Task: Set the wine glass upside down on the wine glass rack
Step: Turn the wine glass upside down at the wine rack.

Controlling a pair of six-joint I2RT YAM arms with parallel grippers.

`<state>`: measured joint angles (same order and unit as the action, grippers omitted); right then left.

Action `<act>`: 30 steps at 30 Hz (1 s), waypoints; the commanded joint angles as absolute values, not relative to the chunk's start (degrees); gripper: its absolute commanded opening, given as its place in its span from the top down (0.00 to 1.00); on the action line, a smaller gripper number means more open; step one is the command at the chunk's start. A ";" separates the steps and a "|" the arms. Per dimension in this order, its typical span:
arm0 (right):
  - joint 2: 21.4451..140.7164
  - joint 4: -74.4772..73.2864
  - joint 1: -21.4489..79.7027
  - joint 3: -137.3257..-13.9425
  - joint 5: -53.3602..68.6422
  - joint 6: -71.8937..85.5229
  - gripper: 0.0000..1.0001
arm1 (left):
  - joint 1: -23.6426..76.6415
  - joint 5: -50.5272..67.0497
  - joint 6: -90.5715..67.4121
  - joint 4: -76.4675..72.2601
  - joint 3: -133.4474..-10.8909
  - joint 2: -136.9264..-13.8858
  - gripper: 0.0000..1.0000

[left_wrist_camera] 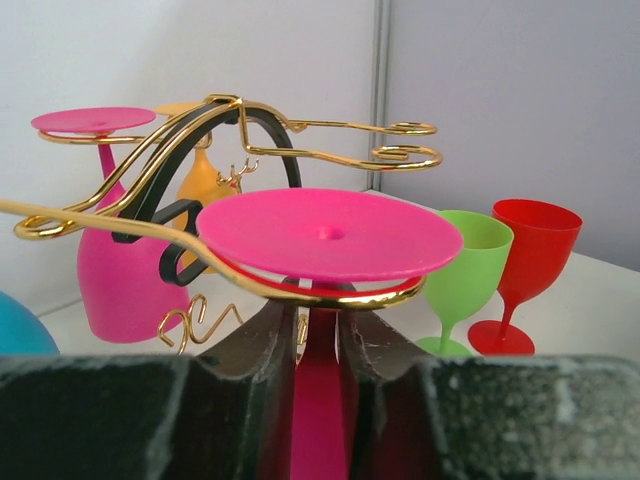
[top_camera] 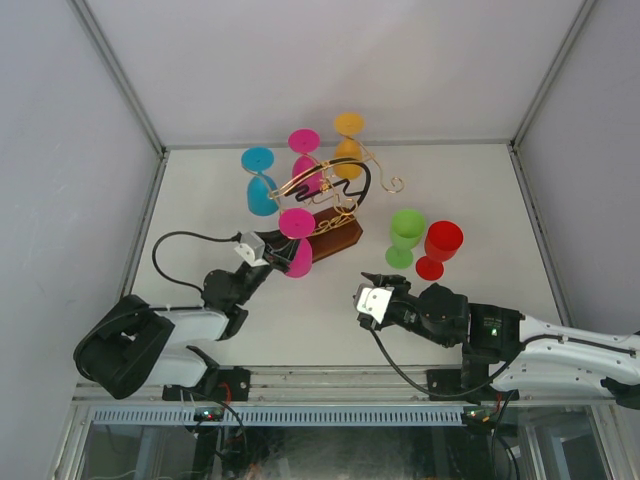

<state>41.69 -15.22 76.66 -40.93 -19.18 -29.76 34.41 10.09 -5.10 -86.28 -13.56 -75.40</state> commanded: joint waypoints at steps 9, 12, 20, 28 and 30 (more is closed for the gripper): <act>40.06 -14.21 77.24 -41.75 -19.25 -29.00 0.51 | 33.86 5.27 -6.55 -86.31 -12.64 -73.43 0.61; 39.84 -13.68 77.24 -41.79 -19.57 -28.86 0.51 | 33.84 5.05 -7.75 -86.30 -10.79 -71.04 0.47; 39.20 -13.06 77.23 -41.79 -20.53 -28.16 0.50 | 33.97 4.52 -9.31 -77.70 -6.75 -62.44 0.10; 38.89 -12.55 77.17 -41.75 -21.88 -28.83 0.50 | 33.99 -3.82 -10.83 -66.16 -0.92 -49.00 0.00; 38.66 -12.15 77.08 -41.75 -22.45 -28.55 0.49 | 34.06 -5.32 -11.84 -62.38 -0.10 -44.92 0.00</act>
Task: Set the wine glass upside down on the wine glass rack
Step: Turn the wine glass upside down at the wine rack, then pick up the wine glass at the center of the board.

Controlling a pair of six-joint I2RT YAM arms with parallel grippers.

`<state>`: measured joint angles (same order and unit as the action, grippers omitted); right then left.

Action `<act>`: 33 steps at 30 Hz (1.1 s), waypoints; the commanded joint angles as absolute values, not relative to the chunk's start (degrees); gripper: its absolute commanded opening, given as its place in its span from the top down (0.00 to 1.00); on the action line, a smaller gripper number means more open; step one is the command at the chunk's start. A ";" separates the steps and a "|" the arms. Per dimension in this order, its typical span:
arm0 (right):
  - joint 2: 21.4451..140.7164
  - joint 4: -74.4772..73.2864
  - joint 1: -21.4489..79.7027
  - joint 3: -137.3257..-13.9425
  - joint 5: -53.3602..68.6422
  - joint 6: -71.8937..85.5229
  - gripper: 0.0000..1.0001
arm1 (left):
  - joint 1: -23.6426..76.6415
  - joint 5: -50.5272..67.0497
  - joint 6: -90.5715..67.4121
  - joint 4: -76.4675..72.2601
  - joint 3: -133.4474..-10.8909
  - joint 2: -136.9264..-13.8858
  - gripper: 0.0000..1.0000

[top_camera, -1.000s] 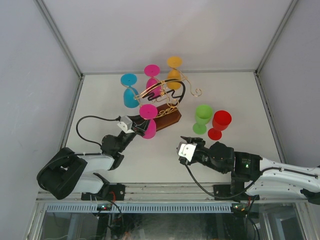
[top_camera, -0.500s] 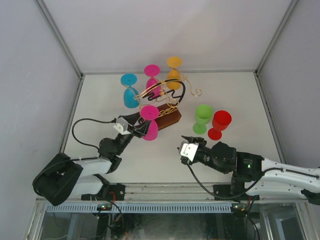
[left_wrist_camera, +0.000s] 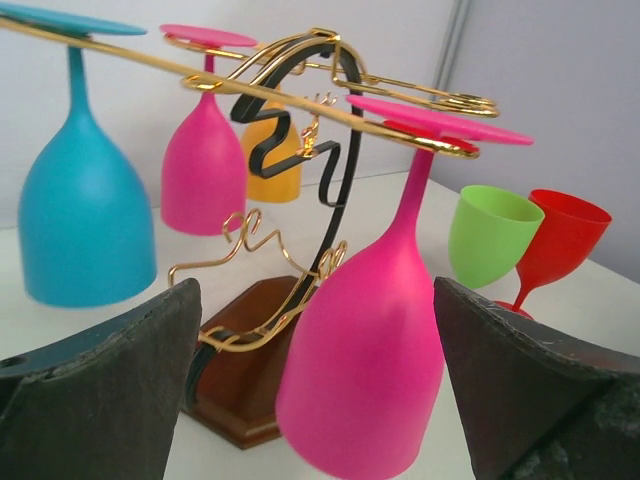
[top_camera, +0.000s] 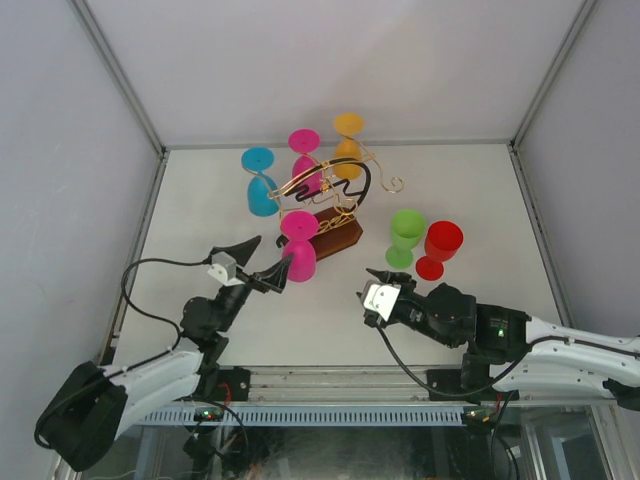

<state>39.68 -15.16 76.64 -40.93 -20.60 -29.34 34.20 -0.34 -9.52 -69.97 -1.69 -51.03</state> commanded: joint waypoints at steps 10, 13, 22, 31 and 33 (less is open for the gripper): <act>37.68 -10.56 75.07 -41.96 -24.01 -21.71 0.47 | 35.24 -10.66 -19.68 -36.17 -3.76 -26.90 0.00; 36.95 -12.16 72.36 -42.84 -22.85 -16.94 0.47 | 35.24 -11.39 -23.23 -23.07 -7.49 -22.96 0.00; 37.69 -26.31 55.00 -51.17 -14.14 5.27 0.44 | 35.16 -13.48 -30.13 0.62 -14.60 -15.50 0.00; 42.60 -37.47 35.02 -57.79 -5.89 17.15 0.33 | 35.24 -12.59 -29.43 13.84 -23.46 -22.01 0.00; 43.45 -38.75 30.86 -58.26 -2.16 17.96 0.25 | 35.22 -13.81 -30.14 16.96 -25.12 -22.67 0.00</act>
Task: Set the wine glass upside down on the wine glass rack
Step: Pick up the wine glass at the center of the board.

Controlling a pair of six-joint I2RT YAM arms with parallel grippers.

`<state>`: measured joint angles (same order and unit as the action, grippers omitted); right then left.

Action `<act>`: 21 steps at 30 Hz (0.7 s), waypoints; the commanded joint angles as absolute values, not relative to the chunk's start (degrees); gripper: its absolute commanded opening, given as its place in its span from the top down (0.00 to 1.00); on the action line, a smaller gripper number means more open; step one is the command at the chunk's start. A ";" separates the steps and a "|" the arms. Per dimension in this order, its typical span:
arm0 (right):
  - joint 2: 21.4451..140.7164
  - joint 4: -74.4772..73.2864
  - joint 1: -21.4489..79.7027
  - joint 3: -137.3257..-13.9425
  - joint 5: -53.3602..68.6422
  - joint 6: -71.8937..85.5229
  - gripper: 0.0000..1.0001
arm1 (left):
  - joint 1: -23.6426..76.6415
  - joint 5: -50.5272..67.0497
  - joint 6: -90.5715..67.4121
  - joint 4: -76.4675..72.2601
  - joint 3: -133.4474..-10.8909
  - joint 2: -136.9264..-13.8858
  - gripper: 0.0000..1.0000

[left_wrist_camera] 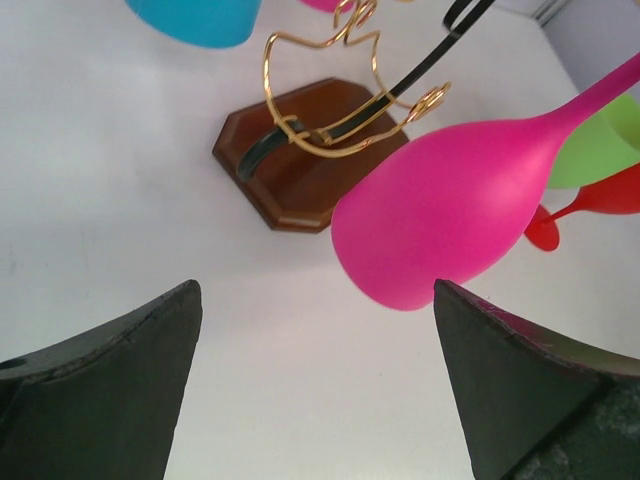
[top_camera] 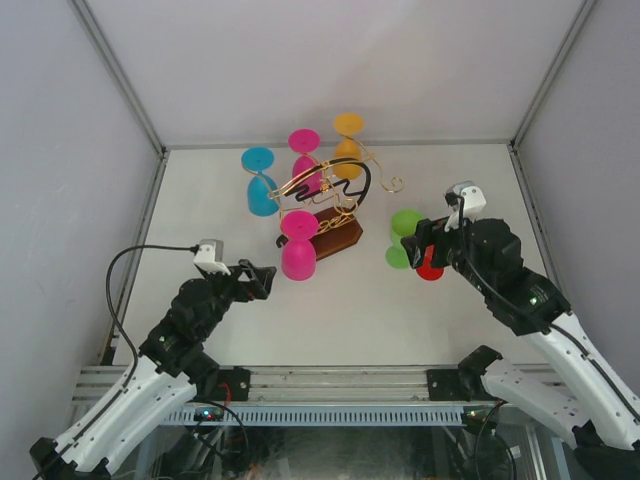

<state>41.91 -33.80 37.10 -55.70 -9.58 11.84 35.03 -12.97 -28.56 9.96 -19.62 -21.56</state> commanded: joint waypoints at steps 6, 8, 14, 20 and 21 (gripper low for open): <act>45.79 -40.20 22.36 -58.76 1.92 16.35 0.04 | 35.16 -16.30 -32.23 23.69 -28.63 -22.97 0.00; 46.69 -39.84 21.04 -59.01 0.74 15.35 0.00 | 35.16 -16.83 -32.72 24.97 -29.30 -22.12 0.00; 52.33 -38.23 20.21 -62.01 0.82 8.85 0.00 | 35.18 -18.14 -30.75 27.05 -30.28 -17.99 0.00; 57.80 -33.52 20.21 -63.47 5.18 2.59 0.00 | 35.17 -16.91 -27.39 32.46 -35.45 -19.61 0.00; 58.77 -32.89 20.15 -63.73 5.53 1.81 0.00 | 35.16 -16.92 -27.08 32.89 -36.04 -19.70 0.00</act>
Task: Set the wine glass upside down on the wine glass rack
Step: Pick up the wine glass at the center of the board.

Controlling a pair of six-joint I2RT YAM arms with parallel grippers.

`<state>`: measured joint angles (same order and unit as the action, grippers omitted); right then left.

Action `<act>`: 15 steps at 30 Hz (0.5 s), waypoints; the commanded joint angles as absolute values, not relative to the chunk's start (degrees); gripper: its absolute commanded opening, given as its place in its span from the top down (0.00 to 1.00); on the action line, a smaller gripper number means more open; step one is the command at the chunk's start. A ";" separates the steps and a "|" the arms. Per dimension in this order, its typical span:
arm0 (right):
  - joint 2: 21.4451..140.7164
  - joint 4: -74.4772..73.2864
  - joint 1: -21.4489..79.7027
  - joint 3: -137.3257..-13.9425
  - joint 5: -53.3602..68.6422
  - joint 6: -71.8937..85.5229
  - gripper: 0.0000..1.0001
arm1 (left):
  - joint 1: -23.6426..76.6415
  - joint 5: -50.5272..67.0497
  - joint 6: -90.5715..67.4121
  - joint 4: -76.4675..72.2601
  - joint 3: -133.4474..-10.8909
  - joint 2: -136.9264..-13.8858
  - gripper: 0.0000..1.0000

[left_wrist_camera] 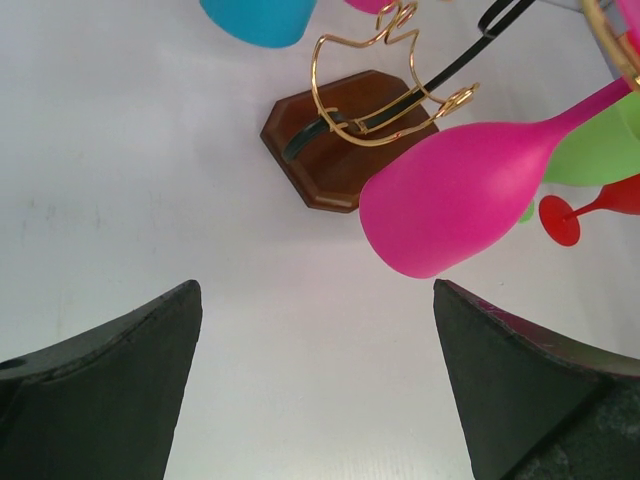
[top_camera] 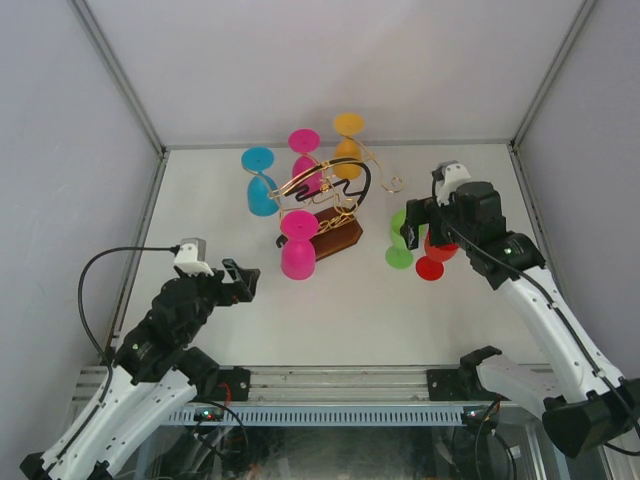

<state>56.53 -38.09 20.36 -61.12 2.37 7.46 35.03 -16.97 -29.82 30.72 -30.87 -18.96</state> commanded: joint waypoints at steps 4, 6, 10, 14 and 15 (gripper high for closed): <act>62.80 -30.56 19.76 -64.99 7.90 0.09 0.00 | 35.16 -18.17 -26.21 34.05 -36.57 -18.94 0.00; 64.62 -29.86 19.77 -65.35 8.01 -0.30 0.00 | 35.17 -17.76 -26.15 34.01 -36.56 -18.81 0.00; 67.39 -28.89 19.75 -65.65 5.68 -1.16 0.00 | 35.21 -17.05 -26.19 33.98 -36.40 -19.07 0.00; 69.35 -28.03 19.86 -65.65 3.42 -2.31 0.00 | 35.16 -17.36 -25.94 33.72 -36.22 -19.41 0.00; 70.04 -27.83 19.86 -65.70 3.39 -2.51 0.00 | 35.17 -17.51 -25.93 33.67 -36.13 -19.42 0.00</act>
<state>68.82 -31.79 20.05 -63.16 5.41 -0.27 35.03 -17.39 -27.35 34.52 -34.41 -19.11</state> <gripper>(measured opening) 0.997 0.996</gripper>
